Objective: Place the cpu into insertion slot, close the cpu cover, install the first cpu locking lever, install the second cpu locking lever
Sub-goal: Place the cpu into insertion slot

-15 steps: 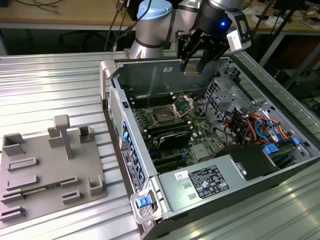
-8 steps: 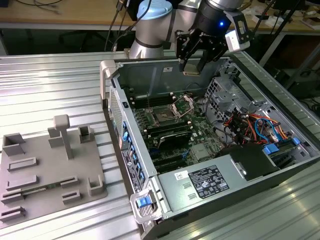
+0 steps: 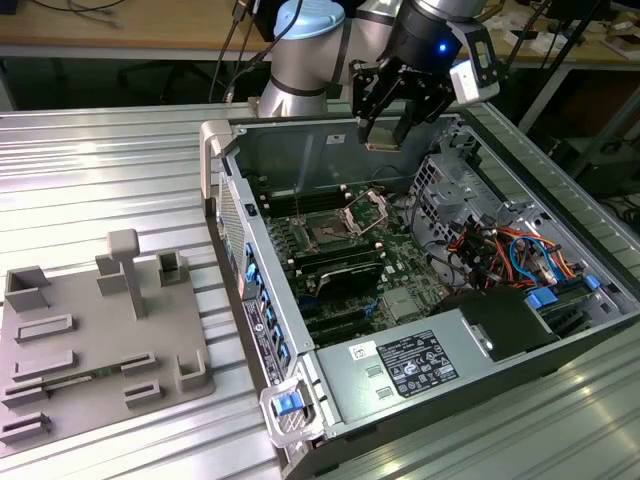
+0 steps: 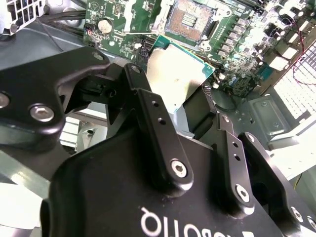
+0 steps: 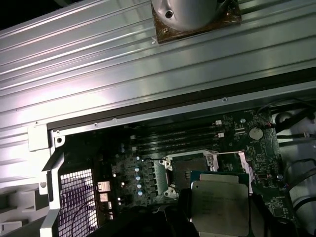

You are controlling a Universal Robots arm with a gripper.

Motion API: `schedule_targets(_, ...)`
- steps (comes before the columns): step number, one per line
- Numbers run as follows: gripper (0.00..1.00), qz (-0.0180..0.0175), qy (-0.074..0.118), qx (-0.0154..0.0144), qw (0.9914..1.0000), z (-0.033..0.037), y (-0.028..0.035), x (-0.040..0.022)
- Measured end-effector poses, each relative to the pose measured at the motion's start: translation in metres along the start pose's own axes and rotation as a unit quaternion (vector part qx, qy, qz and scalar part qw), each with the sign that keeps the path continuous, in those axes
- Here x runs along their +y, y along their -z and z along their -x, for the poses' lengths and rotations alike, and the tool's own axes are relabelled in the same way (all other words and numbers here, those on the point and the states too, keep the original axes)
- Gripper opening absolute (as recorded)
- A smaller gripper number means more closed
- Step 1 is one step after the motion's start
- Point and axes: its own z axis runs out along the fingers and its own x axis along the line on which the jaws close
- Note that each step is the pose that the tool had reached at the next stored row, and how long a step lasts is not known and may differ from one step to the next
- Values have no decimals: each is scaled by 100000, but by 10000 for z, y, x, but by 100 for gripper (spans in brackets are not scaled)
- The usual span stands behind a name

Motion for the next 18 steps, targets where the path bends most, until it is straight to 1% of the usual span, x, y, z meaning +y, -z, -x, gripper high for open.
schedule_targets(14,55,-19,5,1,100000,-2,0,-1)
schedule_targets(15,55,-173,-358,-67,99999,-2,0,-1)
schedule_targets(16,55,-183,-1082,-129,99994,-2,-1,-1)
schedule_targets(18,55,-151,-3127,-311,99950,-1,-8,-1)
